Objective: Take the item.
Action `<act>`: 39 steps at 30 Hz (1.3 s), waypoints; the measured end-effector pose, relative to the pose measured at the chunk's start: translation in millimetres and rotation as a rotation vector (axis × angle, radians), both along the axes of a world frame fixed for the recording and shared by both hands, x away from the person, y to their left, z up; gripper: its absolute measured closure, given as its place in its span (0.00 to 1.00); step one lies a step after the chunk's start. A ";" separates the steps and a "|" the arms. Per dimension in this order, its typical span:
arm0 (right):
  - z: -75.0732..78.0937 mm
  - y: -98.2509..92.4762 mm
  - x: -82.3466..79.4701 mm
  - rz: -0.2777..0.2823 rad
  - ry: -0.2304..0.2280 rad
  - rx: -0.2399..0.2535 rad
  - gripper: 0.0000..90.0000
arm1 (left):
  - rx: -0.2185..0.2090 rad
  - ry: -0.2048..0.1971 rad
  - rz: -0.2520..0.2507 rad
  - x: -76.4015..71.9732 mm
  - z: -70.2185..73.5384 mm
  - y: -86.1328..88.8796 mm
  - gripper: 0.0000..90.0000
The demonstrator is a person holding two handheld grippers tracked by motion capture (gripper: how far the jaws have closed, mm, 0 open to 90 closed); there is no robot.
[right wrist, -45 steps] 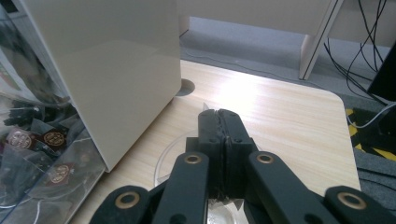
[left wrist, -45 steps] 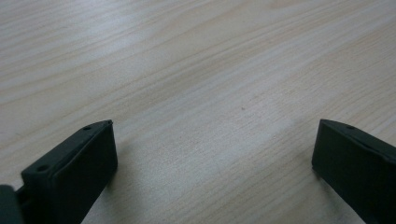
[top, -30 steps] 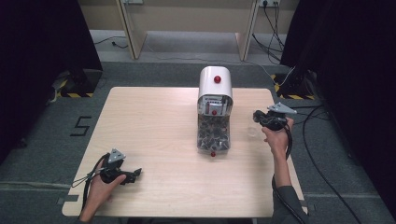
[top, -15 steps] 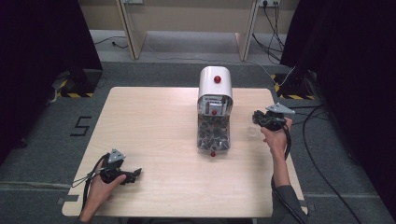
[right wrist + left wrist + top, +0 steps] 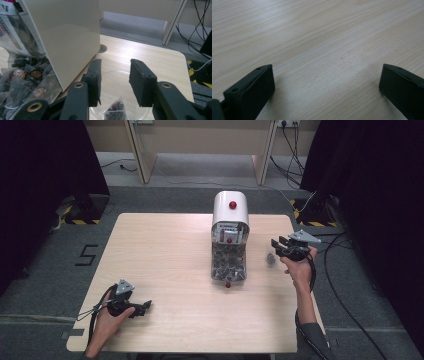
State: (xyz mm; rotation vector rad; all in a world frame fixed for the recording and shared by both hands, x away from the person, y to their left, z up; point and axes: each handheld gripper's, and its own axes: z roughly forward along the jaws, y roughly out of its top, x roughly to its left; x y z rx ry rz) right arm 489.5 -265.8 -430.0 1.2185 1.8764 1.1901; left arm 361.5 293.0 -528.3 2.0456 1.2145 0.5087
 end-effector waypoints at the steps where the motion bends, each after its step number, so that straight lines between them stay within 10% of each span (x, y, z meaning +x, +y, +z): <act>1: 0.4 -0.3 -0.9 -0.001 0.001 0.000 0.67 | 0.000 0.000 0.000 0.0 0.0 0.0 0.00; 39: 3.6 4.9 -41.7 -0.010 -0.006 0.024 0.46 | 0.000 0.000 0.000 0.0 0.0 0.0 0.00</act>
